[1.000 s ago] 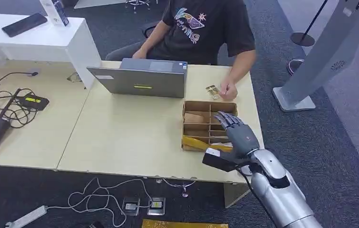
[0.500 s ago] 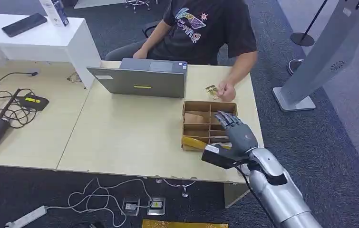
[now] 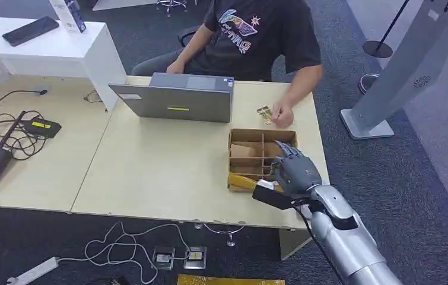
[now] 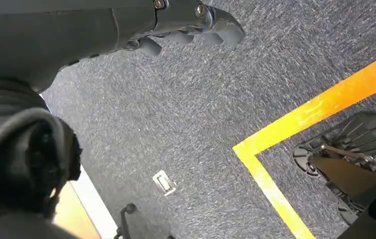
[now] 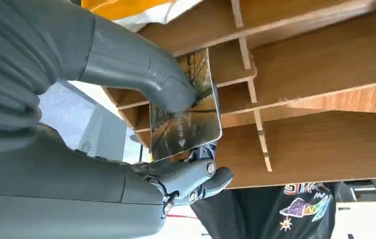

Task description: Pass the card to the sensor for recognition and then transmit it.

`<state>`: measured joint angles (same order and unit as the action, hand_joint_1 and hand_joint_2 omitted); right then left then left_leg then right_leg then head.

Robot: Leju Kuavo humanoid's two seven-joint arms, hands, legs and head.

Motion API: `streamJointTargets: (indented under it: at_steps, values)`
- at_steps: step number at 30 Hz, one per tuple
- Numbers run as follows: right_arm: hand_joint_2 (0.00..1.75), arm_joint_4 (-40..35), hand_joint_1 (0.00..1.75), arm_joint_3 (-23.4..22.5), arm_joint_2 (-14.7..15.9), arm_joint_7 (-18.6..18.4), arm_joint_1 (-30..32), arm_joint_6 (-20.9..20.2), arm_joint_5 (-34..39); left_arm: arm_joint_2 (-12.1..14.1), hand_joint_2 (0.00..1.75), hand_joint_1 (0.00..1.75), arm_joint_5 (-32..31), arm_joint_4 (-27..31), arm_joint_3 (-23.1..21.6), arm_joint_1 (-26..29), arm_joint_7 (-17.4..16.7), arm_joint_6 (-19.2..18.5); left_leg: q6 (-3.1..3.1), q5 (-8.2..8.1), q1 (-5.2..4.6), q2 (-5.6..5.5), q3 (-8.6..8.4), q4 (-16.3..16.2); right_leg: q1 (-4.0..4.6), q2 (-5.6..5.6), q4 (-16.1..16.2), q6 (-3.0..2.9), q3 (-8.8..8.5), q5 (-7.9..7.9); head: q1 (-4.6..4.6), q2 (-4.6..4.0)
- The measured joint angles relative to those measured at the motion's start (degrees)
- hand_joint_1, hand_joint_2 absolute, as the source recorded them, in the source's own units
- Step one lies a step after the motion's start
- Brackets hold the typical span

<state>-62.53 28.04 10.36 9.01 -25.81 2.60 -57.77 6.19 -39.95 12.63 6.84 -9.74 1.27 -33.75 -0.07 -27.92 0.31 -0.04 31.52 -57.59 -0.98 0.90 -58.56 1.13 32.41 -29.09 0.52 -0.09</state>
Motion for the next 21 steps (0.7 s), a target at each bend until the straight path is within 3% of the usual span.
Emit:
streamJointTargets:
  at_steps: [15, 21]
  values:
    - [1.75, 0.81, 1.75, -0.02, -0.02, 0.61, -0.04, 1.16, 1.27, 0.0, 0.0, 0.0, -0.57, 0.0, 0.0, -0.03, 0.0, 0.0, 0.0, 0.0, 0.0, 0.01, -0.02, 0.0, 0.0, -0.01, 0.0, 0.0, 0.0, 0.0, 0.0, 0.0]
    - [1.75, 0.87, 1.75, -0.09, -0.02, 1.03, -1.12, 4.46, 1.29, 0.0, 0.0, 0.0, -0.72, 0.0, 0.0, -0.03, 0.0, 0.0, 0.0, 0.0, 0.0, 0.01, -0.01, 0.0, 0.0, -0.04, -0.01, 0.0, 0.0, 0.01, 0.0, 0.0]
